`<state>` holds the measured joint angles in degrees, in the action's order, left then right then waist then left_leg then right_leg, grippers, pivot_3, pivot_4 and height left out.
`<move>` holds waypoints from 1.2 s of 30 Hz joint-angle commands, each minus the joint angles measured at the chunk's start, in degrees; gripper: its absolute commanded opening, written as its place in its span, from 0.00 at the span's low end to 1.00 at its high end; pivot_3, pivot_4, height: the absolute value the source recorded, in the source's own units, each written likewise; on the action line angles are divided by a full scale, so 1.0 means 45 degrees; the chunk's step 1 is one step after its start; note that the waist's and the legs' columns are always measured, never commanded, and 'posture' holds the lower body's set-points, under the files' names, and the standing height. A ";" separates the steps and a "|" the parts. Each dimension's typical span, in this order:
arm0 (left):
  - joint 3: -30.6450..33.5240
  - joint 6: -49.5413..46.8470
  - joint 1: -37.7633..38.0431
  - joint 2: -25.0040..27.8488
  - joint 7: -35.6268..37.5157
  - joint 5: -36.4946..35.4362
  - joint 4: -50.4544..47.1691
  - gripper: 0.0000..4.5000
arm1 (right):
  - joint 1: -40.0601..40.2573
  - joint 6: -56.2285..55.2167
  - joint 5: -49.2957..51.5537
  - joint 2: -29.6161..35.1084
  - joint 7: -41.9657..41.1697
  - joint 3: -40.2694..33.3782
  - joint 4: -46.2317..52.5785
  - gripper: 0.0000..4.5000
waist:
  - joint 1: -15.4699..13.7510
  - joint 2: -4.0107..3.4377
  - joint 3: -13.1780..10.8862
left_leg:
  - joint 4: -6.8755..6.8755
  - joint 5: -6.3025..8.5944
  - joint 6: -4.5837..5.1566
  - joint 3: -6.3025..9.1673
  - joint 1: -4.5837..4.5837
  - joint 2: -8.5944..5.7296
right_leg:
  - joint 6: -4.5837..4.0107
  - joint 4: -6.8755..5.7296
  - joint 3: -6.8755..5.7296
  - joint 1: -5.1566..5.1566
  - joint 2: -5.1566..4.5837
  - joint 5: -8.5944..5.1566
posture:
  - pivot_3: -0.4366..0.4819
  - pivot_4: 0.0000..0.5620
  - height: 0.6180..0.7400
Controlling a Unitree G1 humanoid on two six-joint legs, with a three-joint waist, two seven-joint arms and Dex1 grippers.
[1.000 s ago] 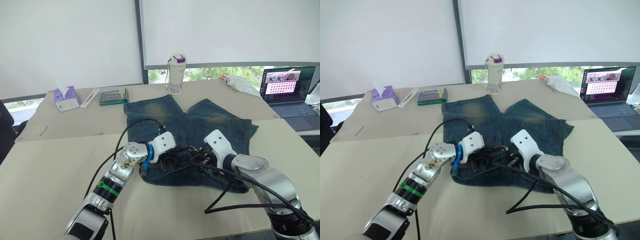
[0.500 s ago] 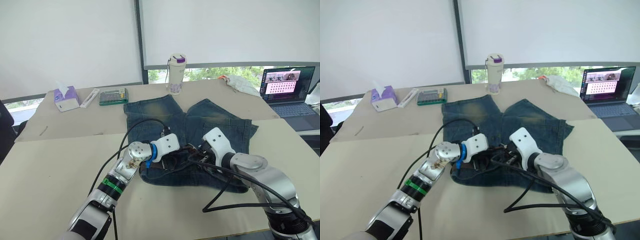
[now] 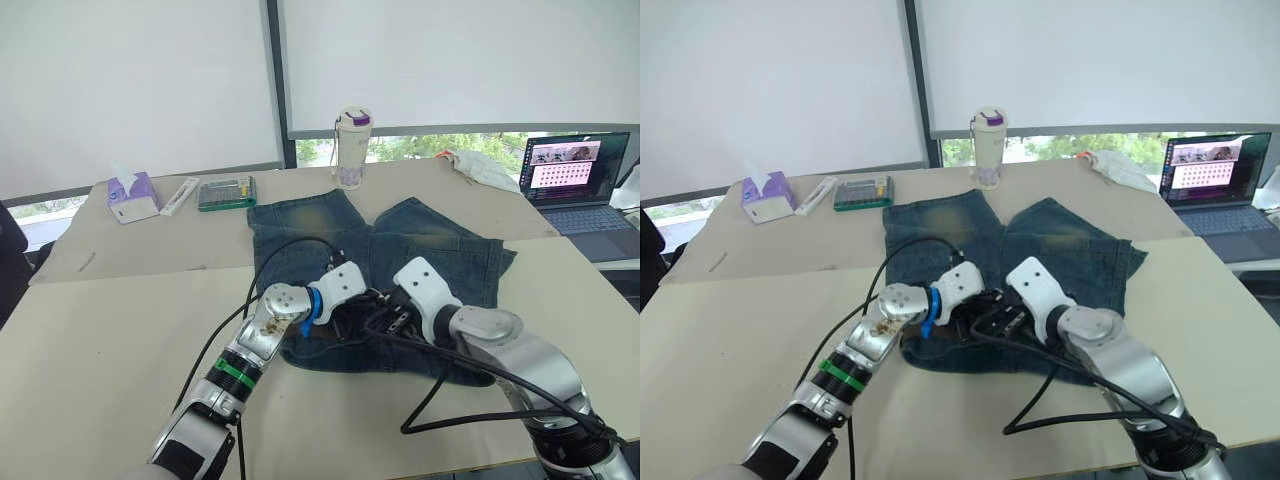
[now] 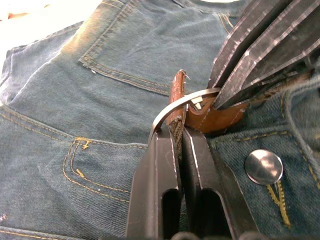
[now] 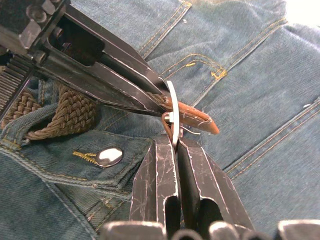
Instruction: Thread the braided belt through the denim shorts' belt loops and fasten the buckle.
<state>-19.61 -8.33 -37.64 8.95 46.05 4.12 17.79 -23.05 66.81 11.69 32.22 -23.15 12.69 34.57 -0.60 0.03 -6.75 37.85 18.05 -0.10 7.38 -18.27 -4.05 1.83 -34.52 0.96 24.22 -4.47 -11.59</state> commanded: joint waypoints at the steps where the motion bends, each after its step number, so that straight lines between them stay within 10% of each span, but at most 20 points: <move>1: 0.0048 0.0738 -0.0299 -0.0552 -0.0085 -0.0458 -0.0728 0.00 | -0.0173 -0.0640 0.0278 -0.0322 -0.0368 0.0738 0.0654 0.01 | -0.0003 0.0000 0.0000 | 0.0000 0.0000 0.0000 0.0000 0.0000 0.0000 | 0.0000 0.0000 0.0000 0.0001 0.0000 0.0000 | 0.48 0.27 1.00; 5: -0.0006 0.1396 0.0135 -0.0347 -0.0085 -0.0323 -0.0614 0.00 | 0.0018 -0.1912 0.0318 0.0204 -0.1089 0.0494 0.0858 0.01 | -0.0006 0.0000 0.0000 | 0.0000 -0.0001 -0.0001 0.0000 0.0000 -0.0002 | 0.0000 0.0002 0.0001 0.0003 -0.0002 0.0000 | 0.48 0.27 1.00; 11: 0.0317 0.1339 0.0469 -0.0244 0.0030 -0.0722 -0.0892 0.00 | 0.1497 -0.1877 0.1779 0.1733 -0.2950 -0.1592 0.2233 0.53 | -0.0067 0.0003 -0.0002 | 0.0004 0.0001 0.0003 0.0006 -0.0007 0.0002 | 0.0002 0.0017 -0.0007 -0.0009 -0.0013 0.0000 | 0.48 0.27 1.00; 18: 0.0328 0.1573 0.0519 -0.0253 -0.0014 -0.0760 -0.0768 0.00 | 0.1154 -0.2760 0.1677 0.2906 -0.3161 -0.3040 0.1667 0.53 | -0.0026 0.0007 -0.0005 | 0.0003 0.0015 0.0028 -0.0012 0.0006 0.0001 | 0.0004 0.0021 -0.0004 -0.0026 0.0002 -0.0001 | 0.48 0.27 1.00; 36: 0.0333 0.2244 0.0321 -0.0168 0.0113 -0.0866 -0.0702 0.00 | -0.0992 -0.7966 -0.2495 0.3802 -0.4166 0.0523 -0.2360 0.48 | -0.0038 0.0008 -0.0005 | 0.0004 0.0003 0.0006 -0.0070 -0.0001 0.0005 | 0.0004 0.0027 -0.0001 -0.0015 -0.0007 -0.0001 | 0.48 0.27 1.00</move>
<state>-18.69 -0.58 -35.06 8.30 46.30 1.12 15.85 -25.92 33.83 1.67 49.72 -40.94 15.14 23.92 -0.77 0.07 -6.78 37.87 18.06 -0.08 7.07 -18.27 -4.03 1.85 -34.40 0.96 24.16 -4.50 -11.59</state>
